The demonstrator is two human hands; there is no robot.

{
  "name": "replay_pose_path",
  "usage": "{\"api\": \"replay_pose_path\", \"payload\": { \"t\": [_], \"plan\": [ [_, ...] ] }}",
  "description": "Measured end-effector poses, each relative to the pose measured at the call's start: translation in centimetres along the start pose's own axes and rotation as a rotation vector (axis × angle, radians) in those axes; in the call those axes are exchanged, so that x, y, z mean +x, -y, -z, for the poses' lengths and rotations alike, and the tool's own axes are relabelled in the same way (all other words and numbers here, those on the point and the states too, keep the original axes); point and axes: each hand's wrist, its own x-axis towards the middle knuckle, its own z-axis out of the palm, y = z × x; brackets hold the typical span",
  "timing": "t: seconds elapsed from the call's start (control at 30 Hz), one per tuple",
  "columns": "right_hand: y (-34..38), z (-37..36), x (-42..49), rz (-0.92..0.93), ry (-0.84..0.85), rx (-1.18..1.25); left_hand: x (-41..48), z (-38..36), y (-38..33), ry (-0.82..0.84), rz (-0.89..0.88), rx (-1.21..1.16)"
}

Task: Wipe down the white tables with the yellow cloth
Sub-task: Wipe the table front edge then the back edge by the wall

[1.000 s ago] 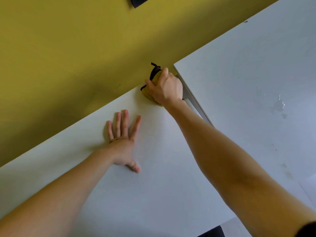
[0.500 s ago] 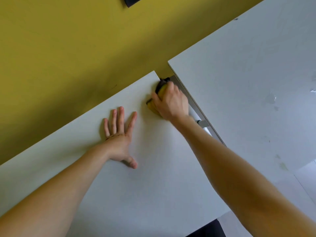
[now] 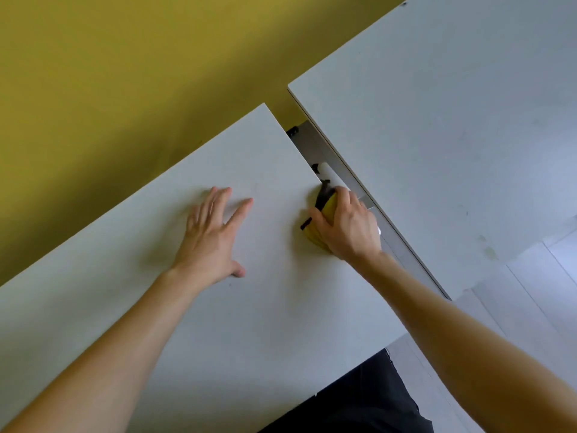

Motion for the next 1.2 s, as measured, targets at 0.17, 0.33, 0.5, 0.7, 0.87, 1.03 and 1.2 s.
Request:
{"api": "replay_pose_path", "payload": {
  "t": [0.17, 0.33, 0.5, 0.7, 0.87, 1.03, 1.2],
  "plan": [
    [8.4, -0.9, 11.6, 0.097, 0.016, 0.01, -2.6, -1.3, -5.8, 0.076, 0.063, -0.01],
    [2.4, -1.2, 4.2, 0.023, -0.041, 0.164, -2.8, -2.2, -7.5, 0.073, 0.129, 0.062],
    [-6.2, 0.3, -9.1, -0.085, -0.046, 0.103, -2.6, -2.3, -7.6, 0.063, 0.117, 0.092],
    [4.3, -1.0, 4.6, -0.053, -0.05, 0.057, -2.4, -2.3, -7.8, 0.085, 0.117, 0.125],
    [5.9, -1.7, 6.9, 0.002, -0.049, 0.069, -2.3, -2.4, -7.6, 0.074, 0.107, 0.168],
    [-6.6, 0.0, -10.8, -0.134, -0.13, 0.132, -2.3, -2.5, -7.7, 0.071, 0.102, 0.145],
    [-5.4, -0.5, -9.3, -0.194, -0.101, -0.016, -2.3, -2.4, -7.6, 0.065, 0.105, 0.139]
  ]
}}
